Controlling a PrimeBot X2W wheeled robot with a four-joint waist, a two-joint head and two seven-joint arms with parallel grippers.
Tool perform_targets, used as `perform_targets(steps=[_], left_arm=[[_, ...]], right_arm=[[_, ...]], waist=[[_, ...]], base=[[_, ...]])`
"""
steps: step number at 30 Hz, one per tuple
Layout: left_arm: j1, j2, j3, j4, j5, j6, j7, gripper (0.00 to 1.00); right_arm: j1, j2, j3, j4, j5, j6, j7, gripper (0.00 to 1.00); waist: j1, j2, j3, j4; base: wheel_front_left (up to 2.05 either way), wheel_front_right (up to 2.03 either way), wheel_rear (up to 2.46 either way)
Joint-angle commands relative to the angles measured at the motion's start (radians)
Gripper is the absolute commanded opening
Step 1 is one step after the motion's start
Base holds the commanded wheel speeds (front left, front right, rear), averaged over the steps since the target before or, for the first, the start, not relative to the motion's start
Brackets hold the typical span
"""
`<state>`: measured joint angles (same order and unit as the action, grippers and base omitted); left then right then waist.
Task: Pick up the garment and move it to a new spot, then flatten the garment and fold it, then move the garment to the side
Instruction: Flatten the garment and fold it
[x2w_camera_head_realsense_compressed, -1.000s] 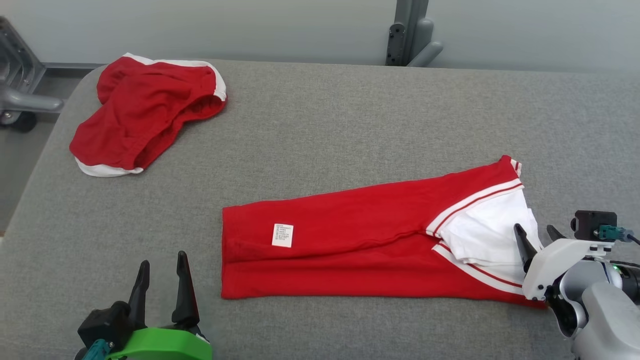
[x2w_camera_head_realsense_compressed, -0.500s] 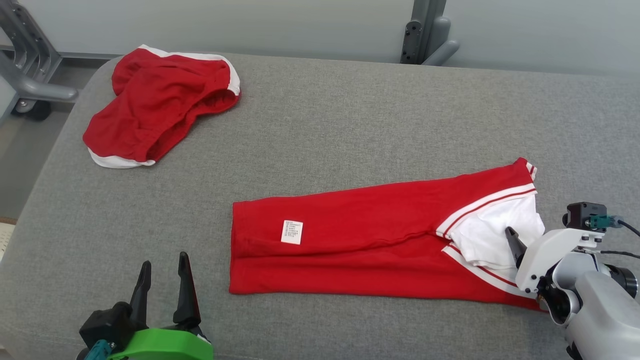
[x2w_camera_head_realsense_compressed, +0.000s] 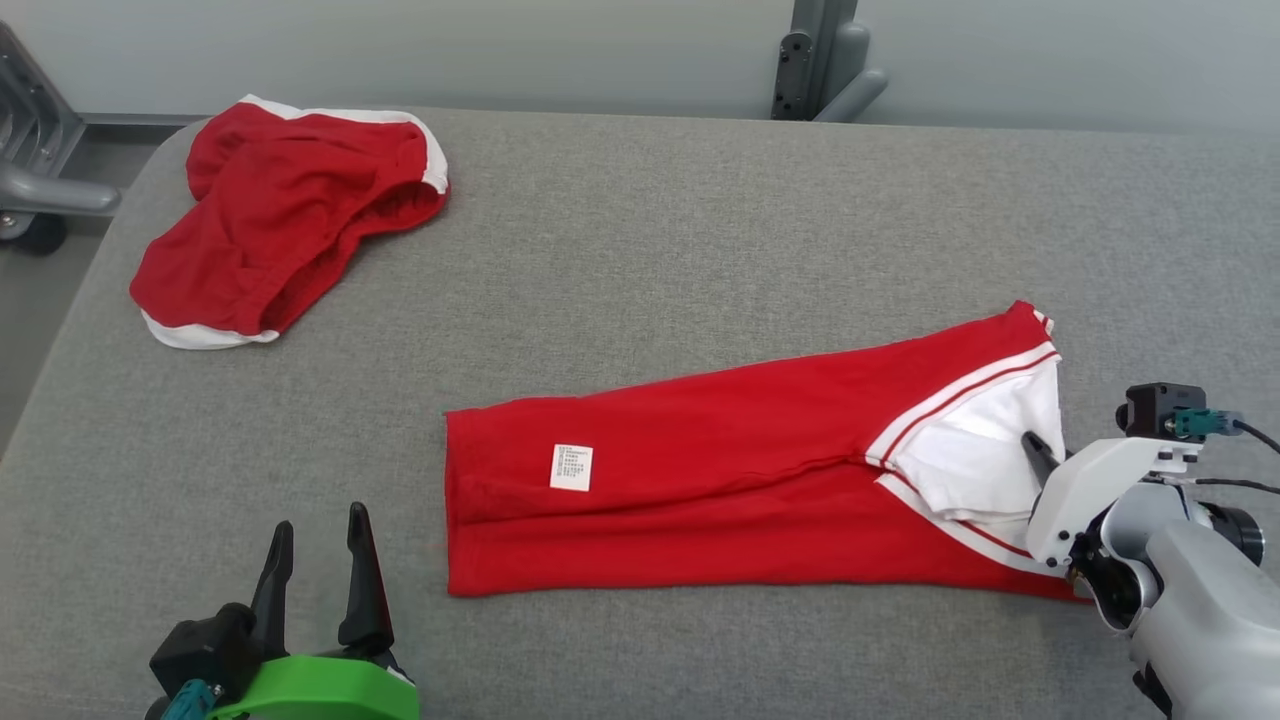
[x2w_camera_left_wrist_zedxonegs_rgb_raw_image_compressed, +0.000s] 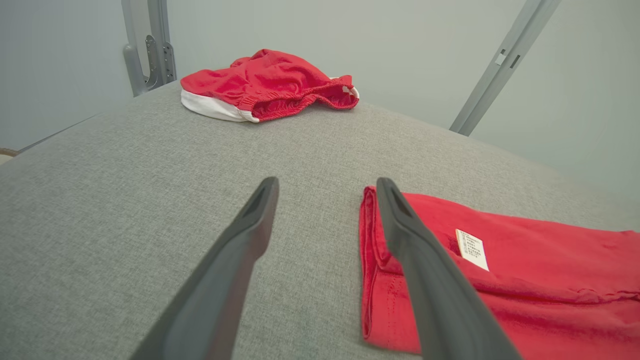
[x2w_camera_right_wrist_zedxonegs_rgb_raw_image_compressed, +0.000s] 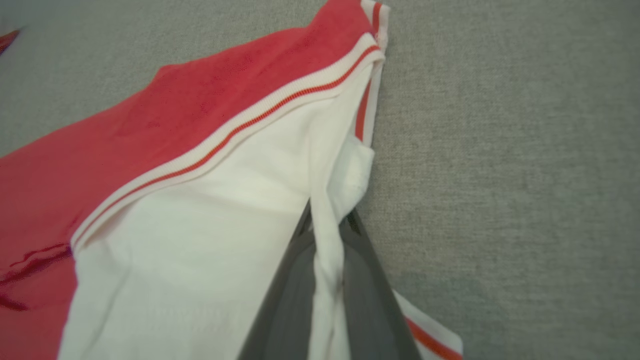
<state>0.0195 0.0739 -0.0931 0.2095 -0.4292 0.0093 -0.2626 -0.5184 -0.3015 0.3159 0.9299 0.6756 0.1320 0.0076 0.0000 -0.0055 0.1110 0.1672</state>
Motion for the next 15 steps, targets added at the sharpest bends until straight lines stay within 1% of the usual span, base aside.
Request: perform_targets(steps=[1,5,10,15], left_arm=[[-0.003,-0.002,0.004,-0.003,0.008,-0.002,-0.003,1.00],[-0.007,-0.006,-0.001,-0.008,0.012,-0.005,-0.002,1.00],[-0.018,-0.009,-0.003,-0.007,0.013,-0.006,-0.002,1.00],[-0.026,-0.011,-0.003,-0.003,0.016,-0.005,-0.002,1.00]], right_arm=[[-0.013,-0.024,0.002,0.005,0.014,-0.002,-0.014,0.00],[-0.029,-0.066,0.005,0.003,0.036,-0.002,-0.030,0.00],[-0.041,-0.132,-0.012,0.005,0.062,-0.002,-0.047,0.00],[-0.026,-0.150,-0.013,-0.045,0.104,-0.002,-0.052,0.00]], waist=[[0.0000,0.0055,0.000,-0.018],[0.0000,0.0055,0.003,-0.051],[0.0000,0.0055,0.013,-0.092],[0.0000,0.0055,0.022,-0.129]], base=[[0.00,0.00,0.00],[0.00,0.00,0.00],[0.00,0.00,0.00],[0.00,0.00,0.00]])
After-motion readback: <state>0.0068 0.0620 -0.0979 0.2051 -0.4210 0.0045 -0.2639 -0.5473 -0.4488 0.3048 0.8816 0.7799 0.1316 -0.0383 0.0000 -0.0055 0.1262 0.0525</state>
